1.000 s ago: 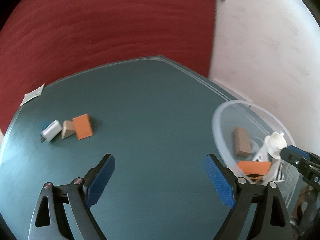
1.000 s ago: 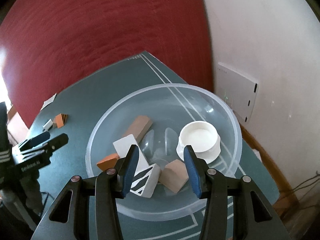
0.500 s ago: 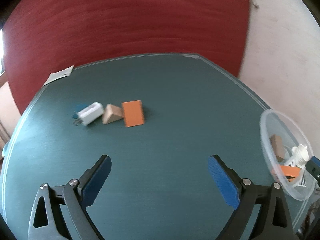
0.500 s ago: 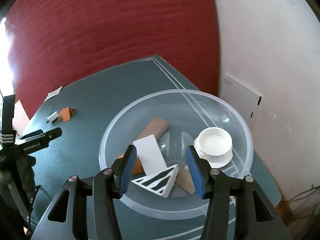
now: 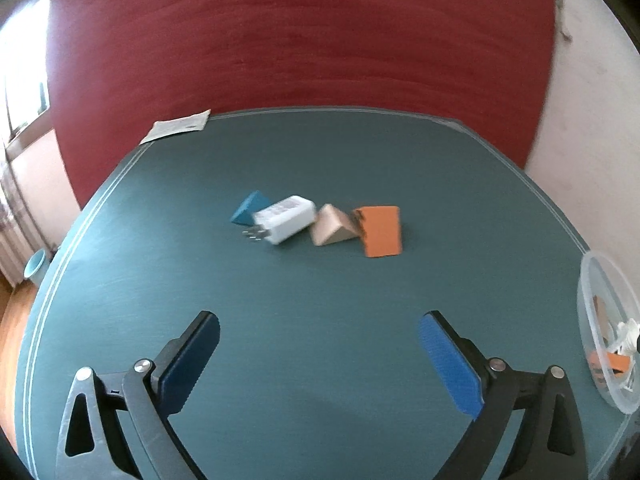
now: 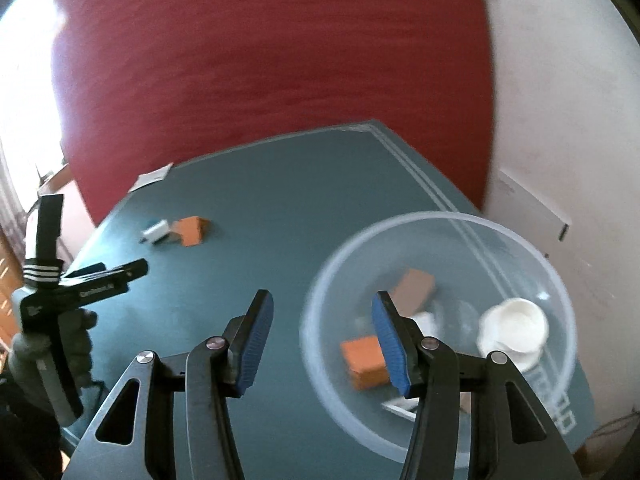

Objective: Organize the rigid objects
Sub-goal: 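Withdraw both open grippers from the bin toward the remaining blocks, then move the right gripper to the orange block and close on it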

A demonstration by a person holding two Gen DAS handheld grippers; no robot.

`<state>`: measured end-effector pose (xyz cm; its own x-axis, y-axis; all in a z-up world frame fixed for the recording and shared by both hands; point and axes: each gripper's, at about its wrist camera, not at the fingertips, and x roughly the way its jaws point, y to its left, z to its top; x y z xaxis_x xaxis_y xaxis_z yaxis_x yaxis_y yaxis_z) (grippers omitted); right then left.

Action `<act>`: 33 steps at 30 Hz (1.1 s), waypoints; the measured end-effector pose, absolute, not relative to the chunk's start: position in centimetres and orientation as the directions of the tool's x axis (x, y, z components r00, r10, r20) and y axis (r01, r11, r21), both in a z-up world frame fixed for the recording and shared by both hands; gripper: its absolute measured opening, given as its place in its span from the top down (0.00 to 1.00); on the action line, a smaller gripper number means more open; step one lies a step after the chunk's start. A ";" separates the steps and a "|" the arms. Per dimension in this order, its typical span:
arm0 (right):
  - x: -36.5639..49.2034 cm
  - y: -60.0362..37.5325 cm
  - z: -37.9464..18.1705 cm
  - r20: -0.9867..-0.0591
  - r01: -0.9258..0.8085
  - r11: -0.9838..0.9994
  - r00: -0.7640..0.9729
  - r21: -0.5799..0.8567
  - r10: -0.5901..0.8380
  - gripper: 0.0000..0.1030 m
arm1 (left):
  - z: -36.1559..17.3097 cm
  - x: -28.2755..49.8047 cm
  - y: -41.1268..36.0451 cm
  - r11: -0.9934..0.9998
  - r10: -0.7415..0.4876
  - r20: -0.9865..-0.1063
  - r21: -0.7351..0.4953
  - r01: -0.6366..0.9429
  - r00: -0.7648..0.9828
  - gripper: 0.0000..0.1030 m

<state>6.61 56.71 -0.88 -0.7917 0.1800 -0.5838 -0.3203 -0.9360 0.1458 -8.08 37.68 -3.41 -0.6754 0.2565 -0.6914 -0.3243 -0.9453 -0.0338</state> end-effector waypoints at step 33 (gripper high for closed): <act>-12.2 47.8 -5.6 -0.704 -0.144 -0.969 -0.709 0.199 -0.039 0.49 | -4.7 -9.2 39.4 -0.988 0.120 -0.700 -0.015 -0.154 -0.704 0.01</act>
<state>-12.24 47.82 -5.57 -0.7094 -0.0390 -0.7038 -0.1444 -0.9693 0.1992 -9.24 39.37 -4.66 -0.7041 0.1202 -0.6999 -0.1535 -0.9880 -0.0152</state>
